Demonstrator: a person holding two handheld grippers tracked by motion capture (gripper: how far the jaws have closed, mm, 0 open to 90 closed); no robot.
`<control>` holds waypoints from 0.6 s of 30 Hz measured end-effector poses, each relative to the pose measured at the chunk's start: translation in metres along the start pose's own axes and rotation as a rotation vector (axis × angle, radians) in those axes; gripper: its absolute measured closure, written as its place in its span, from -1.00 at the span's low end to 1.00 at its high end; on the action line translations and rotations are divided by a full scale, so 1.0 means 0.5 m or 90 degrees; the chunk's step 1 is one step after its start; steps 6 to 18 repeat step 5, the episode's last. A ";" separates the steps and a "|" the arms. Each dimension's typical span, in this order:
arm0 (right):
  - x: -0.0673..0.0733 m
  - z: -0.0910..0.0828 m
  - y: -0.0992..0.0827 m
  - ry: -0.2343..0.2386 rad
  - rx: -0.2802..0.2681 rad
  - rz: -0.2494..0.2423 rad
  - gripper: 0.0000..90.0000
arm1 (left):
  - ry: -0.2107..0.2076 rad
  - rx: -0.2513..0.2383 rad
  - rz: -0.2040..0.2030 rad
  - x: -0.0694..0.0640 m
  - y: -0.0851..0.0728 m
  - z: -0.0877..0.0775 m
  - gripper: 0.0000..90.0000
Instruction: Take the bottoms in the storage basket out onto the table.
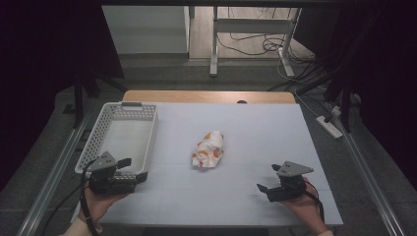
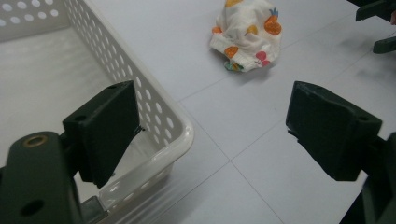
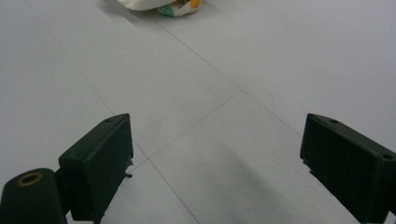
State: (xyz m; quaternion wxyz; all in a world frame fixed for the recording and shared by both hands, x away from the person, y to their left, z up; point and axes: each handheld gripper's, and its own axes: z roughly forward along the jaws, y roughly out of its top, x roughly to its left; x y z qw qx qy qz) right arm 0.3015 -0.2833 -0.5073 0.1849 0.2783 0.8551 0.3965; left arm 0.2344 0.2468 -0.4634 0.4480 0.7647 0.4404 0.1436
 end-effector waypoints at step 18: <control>0.000 0.000 0.001 0.001 -0.002 -0.001 -0.79 | 0.000 0.001 0.003 -0.003 0.001 0.001 -0.64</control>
